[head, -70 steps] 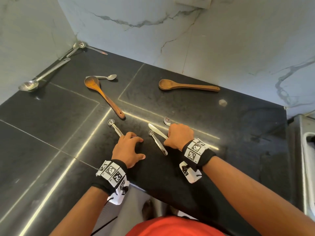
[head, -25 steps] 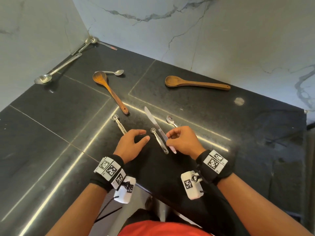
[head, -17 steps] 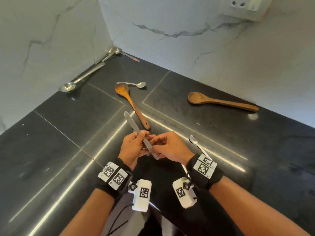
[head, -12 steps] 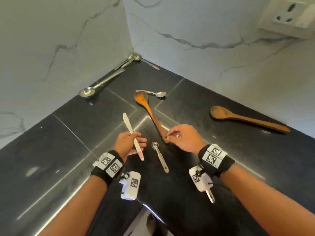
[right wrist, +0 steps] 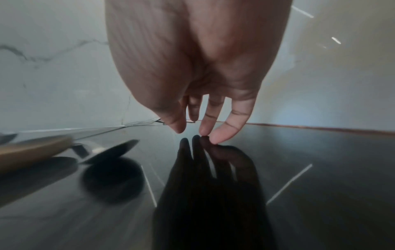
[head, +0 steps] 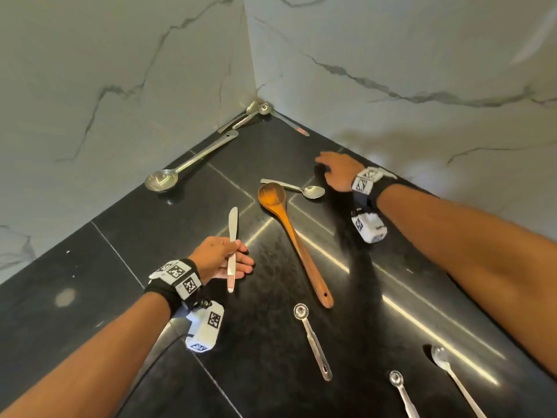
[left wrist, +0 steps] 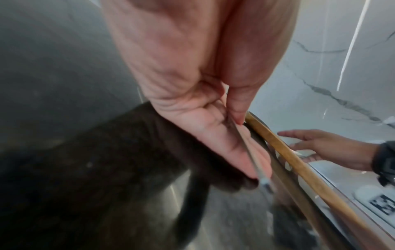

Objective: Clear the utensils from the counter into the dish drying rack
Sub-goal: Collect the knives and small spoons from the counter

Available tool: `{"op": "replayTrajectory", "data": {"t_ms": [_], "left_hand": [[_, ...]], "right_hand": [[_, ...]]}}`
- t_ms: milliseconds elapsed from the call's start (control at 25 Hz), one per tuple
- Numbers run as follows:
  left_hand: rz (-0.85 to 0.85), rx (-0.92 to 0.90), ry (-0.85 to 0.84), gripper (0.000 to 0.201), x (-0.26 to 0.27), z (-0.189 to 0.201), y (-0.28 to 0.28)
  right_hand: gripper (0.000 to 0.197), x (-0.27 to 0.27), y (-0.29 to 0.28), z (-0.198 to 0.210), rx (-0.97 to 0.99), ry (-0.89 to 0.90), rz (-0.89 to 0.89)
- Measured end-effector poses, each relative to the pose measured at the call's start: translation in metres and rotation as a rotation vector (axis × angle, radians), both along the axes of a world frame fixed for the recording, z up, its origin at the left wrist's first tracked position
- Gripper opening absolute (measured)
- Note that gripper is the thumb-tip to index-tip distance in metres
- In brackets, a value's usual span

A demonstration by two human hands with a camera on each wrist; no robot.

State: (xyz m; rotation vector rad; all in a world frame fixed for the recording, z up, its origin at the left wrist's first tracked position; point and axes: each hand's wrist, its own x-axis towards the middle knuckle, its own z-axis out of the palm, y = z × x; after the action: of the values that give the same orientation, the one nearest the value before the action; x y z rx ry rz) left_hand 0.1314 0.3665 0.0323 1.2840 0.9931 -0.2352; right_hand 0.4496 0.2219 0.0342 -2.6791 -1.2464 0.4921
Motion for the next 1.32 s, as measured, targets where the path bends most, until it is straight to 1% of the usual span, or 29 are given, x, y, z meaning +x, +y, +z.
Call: {"op": "replayTrajectory", "data": {"t_ms": [80, 120, 240, 320, 400, 520, 640, 680, 760, 840, 920, 1000, 1120, 1320], "left_hand": [[-0.02, -0.021, 0.002, 0.028, -0.001, -0.001, 0.003], [-0.021, -0.027, 0.003, 0.027, 0.0, -0.002, 0.005], [-0.033, -0.031, -0.007, 0.027, 0.0, -0.003, 0.004], [-0.045, -0.027, -0.01, 0.027, 0.0, -0.003, 0.005], [-0.043, -0.029, -0.011, 0.027, 0.001, -0.002, 0.005], [-0.036, -0.028, -0.009, 0.028, 0.001, -0.001, 0.004], [-0.038, -0.025, -0.017, 0.028, 0.001, 0.0, 0.002], [-0.037, -0.025, -0.019, 0.028, 0.002, 0.001, 0.001], [-0.03, -0.019, -0.021, 0.029, 0.002, 0.002, 0.002], [-0.033, -0.013, -0.026, 0.029, 0.001, 0.002, 0.001], [-0.036, -0.004, -0.028, 0.029, 0.002, 0.003, -0.001], [-0.036, 0.007, -0.03, 0.028, 0.002, 0.004, -0.002], [-0.025, 0.021, -0.035, 0.028, 0.001, 0.002, -0.002], [-0.021, 0.035, -0.048, 0.027, 0.0, -0.002, -0.001]], "right_hand": [[0.065, 0.016, 0.032, 0.004, -0.108, -0.05, 0.066], [0.067, 0.023, 0.048, 0.006, -0.13, -0.064, 0.086], [0.069, 0.038, 0.081, 0.001, -0.144, -0.024, 0.056], [0.068, 0.045, 0.089, -0.002, -0.126, -0.002, 0.02], [0.059, 0.047, 0.085, 0.001, -0.101, -0.023, -0.001], [0.047, 0.034, 0.05, 0.01, -0.108, -0.108, 0.018], [0.036, 0.002, -0.015, 0.014, -0.111, -0.172, 0.102], [0.031, -0.008, -0.04, 0.015, -0.107, -0.161, 0.084], [0.021, -0.027, -0.087, 0.017, -0.095, -0.098, -0.025], [0.02, -0.033, -0.12, 0.018, -0.076, -0.073, -0.146], [0.033, -0.031, -0.133, 0.016, -0.08, -0.061, -0.232], [0.044, -0.026, -0.133, 0.012, -0.089, -0.028, -0.31], [0.044, -0.03, -0.127, 0.009, -0.06, -0.005, -0.36], [0.042, -0.058, -0.128, 0.009, -0.086, 0.092, -0.291]]}}
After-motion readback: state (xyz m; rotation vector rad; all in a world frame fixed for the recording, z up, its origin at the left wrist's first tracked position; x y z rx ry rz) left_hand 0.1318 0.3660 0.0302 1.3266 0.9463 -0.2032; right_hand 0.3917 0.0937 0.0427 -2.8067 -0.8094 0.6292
